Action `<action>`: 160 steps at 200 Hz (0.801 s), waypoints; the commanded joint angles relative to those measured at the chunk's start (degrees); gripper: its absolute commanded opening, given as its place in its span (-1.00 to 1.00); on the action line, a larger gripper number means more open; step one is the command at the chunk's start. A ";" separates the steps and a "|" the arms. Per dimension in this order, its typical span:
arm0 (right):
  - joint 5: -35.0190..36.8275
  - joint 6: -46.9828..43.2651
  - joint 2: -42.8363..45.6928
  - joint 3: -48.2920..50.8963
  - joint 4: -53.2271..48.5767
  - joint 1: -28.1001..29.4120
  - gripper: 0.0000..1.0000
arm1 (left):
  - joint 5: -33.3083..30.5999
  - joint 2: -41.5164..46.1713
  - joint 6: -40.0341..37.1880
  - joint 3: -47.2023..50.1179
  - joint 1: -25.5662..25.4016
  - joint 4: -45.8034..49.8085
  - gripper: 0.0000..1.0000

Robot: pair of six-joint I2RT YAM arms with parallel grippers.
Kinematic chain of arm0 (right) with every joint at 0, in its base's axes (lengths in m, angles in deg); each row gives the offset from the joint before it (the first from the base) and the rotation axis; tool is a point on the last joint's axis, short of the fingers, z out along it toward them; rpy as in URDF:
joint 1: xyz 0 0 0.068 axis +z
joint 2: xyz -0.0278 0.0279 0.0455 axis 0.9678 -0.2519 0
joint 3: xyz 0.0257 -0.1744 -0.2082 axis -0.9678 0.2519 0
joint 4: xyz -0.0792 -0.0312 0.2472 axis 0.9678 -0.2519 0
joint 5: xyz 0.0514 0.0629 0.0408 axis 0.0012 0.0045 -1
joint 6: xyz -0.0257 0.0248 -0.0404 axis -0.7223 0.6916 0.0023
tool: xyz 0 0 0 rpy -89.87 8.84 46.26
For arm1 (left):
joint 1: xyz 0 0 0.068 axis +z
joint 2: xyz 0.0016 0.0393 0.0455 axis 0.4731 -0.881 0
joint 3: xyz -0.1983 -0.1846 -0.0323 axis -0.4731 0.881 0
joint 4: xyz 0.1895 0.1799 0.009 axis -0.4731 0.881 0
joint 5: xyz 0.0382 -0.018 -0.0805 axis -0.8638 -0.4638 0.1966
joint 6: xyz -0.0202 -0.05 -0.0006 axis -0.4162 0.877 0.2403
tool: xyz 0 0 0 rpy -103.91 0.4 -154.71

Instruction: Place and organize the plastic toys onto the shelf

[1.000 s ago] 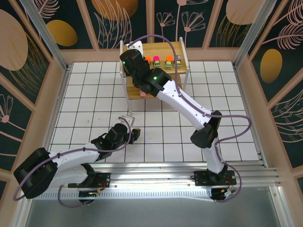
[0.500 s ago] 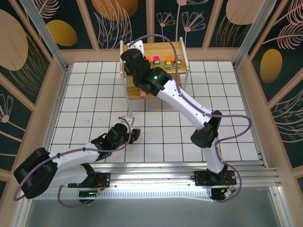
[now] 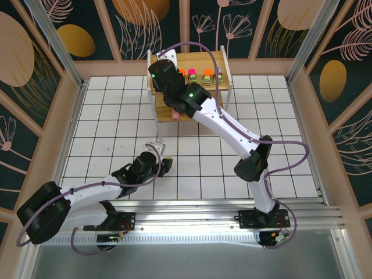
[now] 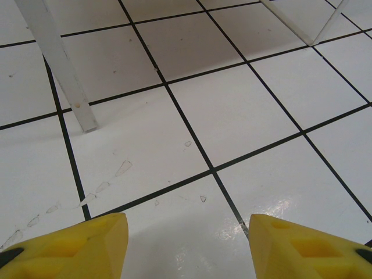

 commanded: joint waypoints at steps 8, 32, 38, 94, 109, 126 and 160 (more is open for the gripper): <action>0.57 0.39 -0.16 0.28 -1.39 -0.50 -0.40 | 0.11 0.34 -0.74 0.04 0.16 -1.51 0.15; 0.61 0.28 -0.32 -0.36 -1.66 -0.49 -0.31 | 0.07 0.19 -0.83 -0.08 0.13 -1.45 0.14; 0.57 0.23 -0.27 -0.36 -1.66 -0.48 -0.30 | 0.03 0.19 -0.82 -0.06 0.15 -1.42 0.14; 0.58 -0.21 -0.38 -1.13 -1.52 -0.50 -0.26 | 0.11 0.19 -0.83 -0.06 0.13 -1.46 0.15; 0.56 -0.34 -0.32 -1.44 -1.50 -0.42 -0.25 | 0.11 0.19 -0.83 -0.05 0.15 -1.49 0.15; 0.56 -0.66 -0.31 -2.00 -1.48 -0.36 -0.23 | 0.07 0.19 -0.83 -0.05 0.13 -1.51 0.14; 0.85 -1.52 -0.16 -3.24 -1.66 -0.01 -0.17 | -0.04 0.28 -0.82 -0.05 0.18 -1.51 0.14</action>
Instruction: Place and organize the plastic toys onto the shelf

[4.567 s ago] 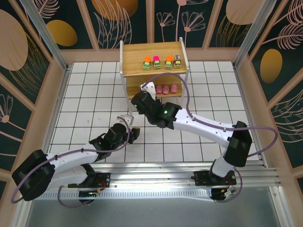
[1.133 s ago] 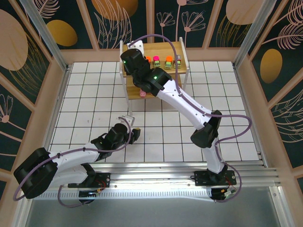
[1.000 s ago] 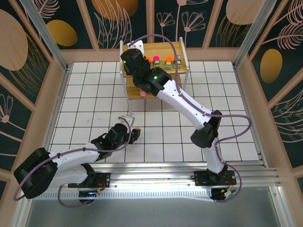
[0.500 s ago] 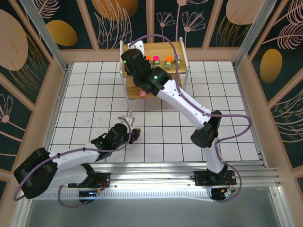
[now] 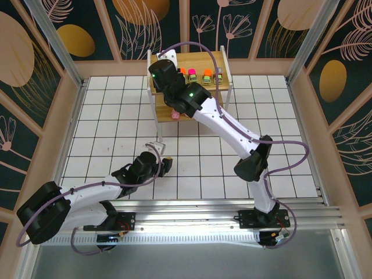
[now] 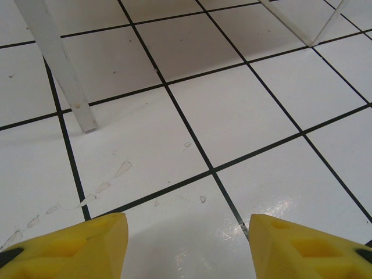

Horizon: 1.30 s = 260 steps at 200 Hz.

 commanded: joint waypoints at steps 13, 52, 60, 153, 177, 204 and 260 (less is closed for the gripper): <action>1.06 -1.43 0.05 -2.97 -0.50 0.32 -0.16 | -0.15 0.37 -0.80 0.02 0.16 -1.39 0.15; 1.80 -2.93 0.84 -4.09 0.11 0.90 -0.13 | -0.39 1.05 -0.80 0.30 0.13 -1.48 0.16; 2.00 -3.24 1.15 -4.28 0.20 1.08 -0.12 | -0.41 1.14 -0.76 0.30 0.14 -1.57 0.16; 7.39 -7.78 12.11 5.18 5.51 5.00 0.04 | -0.76 2.71 -0.81 0.89 0.14 -1.65 0.17; 8.46 -8.08 17.36 11.63 7.77 5.74 0.08 | -1.02 4.02 -0.67 1.44 0.14 -1.83 0.18; 9.70 -7.47 22.93 18.42 8.50 6.01 0.15 | -1.33 5.32 -0.54 1.96 0.13 -1.92 0.18; 8.91 -6.14 36.84 38.47 12.47 5.83 0.35 | -2.03 8.07 -0.15 3.01 0.13 -2.10 0.28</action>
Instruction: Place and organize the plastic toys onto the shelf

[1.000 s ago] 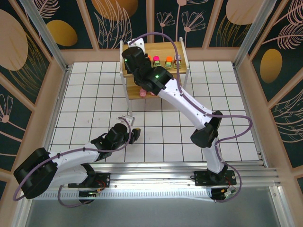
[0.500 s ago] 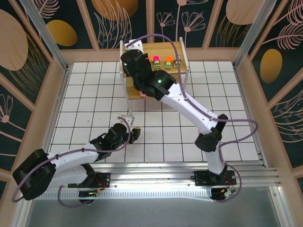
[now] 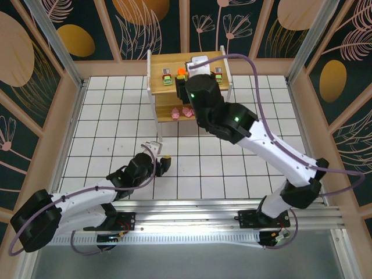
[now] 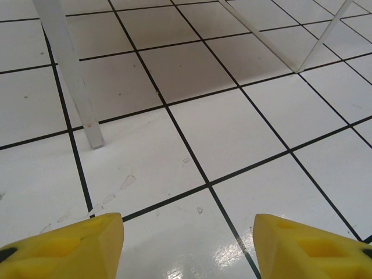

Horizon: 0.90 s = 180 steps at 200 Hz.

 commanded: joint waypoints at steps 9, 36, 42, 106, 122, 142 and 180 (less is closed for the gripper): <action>0.28 1.75 7.20 10.42 2.92 0.11 0.41 | -1.65 2.12 0.01 1.39 0.13 -2.15 0.33; -1.60 5.17 13.42 21.43 2.30 -1.63 0.56 | -2.64 2.08 0.42 0.97 0.13 -1.52 0.56; -2.66 6.43 14.69 23.87 1.93 -2.75 0.57 | -3.16 2.24 0.51 0.83 0.13 -1.27 0.59; -16.84 11.79 28.39 45.25 4.94 -20.98 0.97 | -11.02 5.35 0.43 -5.62 0.17 5.46 0.98; -17.77 12.09 29.23 47.58 5.65 -23.83 0.98 | -13.40 5.39 0.69 -7.81 0.29 7.47 0.98; -18.38 12.92 29.84 49.72 6.26 -27.58 0.99 | -14.04 5.43 1.01 -10.42 0.94 9.57 0.98; -19.90 14.23 32.60 53.74 9.47 -35.24 0.99 | -18.09 7.47 1.58 -12.60 2.00 10.03 0.98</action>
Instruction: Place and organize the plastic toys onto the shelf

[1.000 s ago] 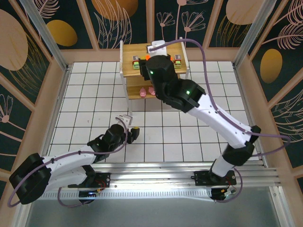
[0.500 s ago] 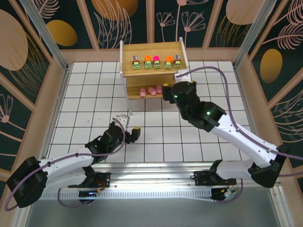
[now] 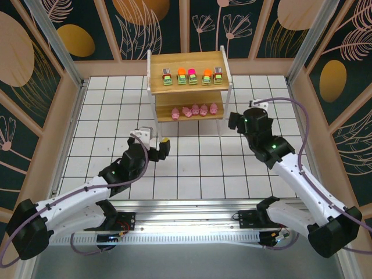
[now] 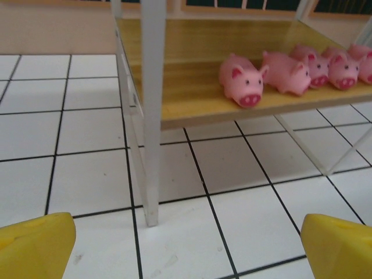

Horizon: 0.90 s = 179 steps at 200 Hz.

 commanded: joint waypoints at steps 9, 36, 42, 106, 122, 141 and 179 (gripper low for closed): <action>-2.37 2.45 3.12 3.11 5.24 -5.92 0.99 | -7.35 2.91 1.82 -2.24 1.47 1.94 0.98; -7.22 3.47 3.26 5.99 9.58 -11.87 0.98 | -13.43 5.36 2.48 -2.49 3.67 0.99 0.98; -8.05 3.59 3.25 6.71 10.97 -12.90 0.99 | -14.89 5.56 2.41 -2.65 4.29 0.69 0.98; -7.78 0.75 0.64 14.80 25.02 -14.50 0.98 | -2.15 5.95 -5.27 -0.56 20.90 -8.90 0.98; -6.81 -0.51 -0.02 16.72 28.56 -14.65 0.98 | 1.02 3.94 -7.19 0.33 25.43 -11.80 0.98; -6.78 -2.56 0.52 19.75 33.78 -15.28 0.98 | 1.06 0.56 -9.08 1.19 29.51 -15.66 0.98; -6.75 -4.33 -1.50 22.13 38.56 -18.42 0.98 | 1.00 -6.21 -10.58 3.79 37.87 -23.81 0.98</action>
